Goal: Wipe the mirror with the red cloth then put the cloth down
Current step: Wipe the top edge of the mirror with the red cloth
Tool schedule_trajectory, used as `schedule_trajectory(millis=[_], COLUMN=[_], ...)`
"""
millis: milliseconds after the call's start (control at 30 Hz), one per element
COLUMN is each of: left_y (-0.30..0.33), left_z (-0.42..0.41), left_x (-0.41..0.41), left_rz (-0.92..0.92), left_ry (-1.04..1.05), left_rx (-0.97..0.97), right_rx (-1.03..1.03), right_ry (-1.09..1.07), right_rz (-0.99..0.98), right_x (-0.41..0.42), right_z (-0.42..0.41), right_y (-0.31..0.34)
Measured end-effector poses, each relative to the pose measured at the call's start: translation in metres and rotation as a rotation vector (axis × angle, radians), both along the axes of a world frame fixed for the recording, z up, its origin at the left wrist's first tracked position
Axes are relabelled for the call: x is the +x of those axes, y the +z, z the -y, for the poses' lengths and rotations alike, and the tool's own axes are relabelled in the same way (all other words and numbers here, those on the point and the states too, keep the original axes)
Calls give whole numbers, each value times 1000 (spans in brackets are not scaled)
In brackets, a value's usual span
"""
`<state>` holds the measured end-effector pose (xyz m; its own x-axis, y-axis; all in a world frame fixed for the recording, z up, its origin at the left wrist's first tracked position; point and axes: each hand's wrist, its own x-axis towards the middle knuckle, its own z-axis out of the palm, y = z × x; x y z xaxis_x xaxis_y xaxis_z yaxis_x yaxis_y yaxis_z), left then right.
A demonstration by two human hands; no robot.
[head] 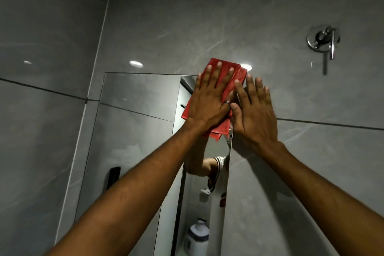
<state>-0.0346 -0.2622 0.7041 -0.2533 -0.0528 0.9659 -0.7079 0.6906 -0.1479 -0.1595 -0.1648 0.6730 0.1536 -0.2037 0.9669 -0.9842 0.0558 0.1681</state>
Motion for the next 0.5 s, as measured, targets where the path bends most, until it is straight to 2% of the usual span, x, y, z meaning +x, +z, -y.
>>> schedule_trajectory(millis=[200, 500], left_y=[-4, -16], left_z=[36, 130], left_x=[45, 190], left_rz=[-99, -309], left_ry=[27, 64], left_rx=[27, 150], right_rx=[29, 63], right_ry=[-12, 16], right_rz=[34, -112], right_x=[41, 116], right_z=[27, 91], right_y=[18, 25])
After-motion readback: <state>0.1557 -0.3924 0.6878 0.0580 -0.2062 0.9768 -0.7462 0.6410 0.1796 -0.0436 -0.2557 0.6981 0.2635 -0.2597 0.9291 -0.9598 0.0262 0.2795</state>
